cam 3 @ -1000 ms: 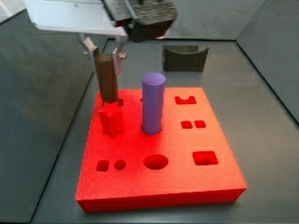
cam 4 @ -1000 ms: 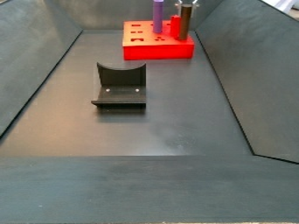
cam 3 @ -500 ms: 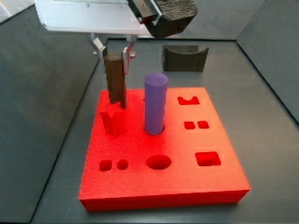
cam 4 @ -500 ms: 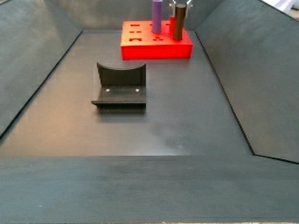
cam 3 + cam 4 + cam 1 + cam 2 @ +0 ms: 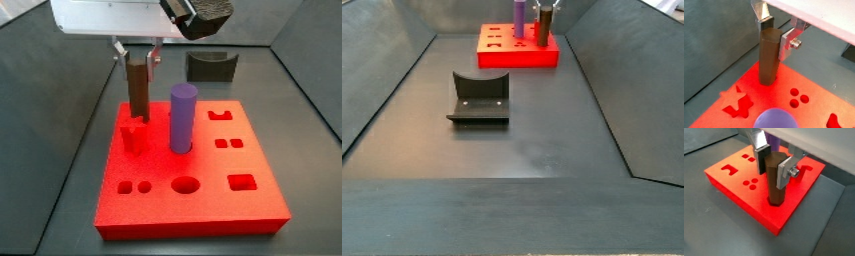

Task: Pick up the hexagon object. Move up. Move to above the board. Insert the hexagon object.
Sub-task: Insert the hexagon object.

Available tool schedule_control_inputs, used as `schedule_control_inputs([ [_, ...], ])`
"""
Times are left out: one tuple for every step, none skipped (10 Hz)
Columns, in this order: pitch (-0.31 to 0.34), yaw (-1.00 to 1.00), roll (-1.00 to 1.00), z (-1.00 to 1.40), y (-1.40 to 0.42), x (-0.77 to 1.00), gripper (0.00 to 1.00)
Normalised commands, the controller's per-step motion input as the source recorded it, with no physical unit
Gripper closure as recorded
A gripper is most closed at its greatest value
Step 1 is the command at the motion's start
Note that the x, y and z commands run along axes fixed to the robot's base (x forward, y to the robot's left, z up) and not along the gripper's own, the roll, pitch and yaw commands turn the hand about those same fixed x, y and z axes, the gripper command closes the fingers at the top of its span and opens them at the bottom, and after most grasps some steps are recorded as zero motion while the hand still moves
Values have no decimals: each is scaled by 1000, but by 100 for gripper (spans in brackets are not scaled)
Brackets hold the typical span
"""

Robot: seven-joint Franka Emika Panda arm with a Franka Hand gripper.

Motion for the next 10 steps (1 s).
schedule_control_inputs([
  [6, -14, 11, -206, 166, 63, 100],
  [4, -34, 9, -180, 191, 6, 100],
  [17, -29, 24, -134, 183, 0, 100],
  [27, -66, 81, -211, 14, -160, 100],
  [-66, -180, 130, -440, -297, -297, 100],
  [-237, -214, 191, -583, -423, -460, 100],
  [-259, -191, 229, -569, -414, -471, 100],
  [-243, -169, 261, -543, -346, -526, 100],
  [-221, -77, 317, -360, -223, -391, 100],
  [0, 0, 0, 0, 0, 0, 100],
])
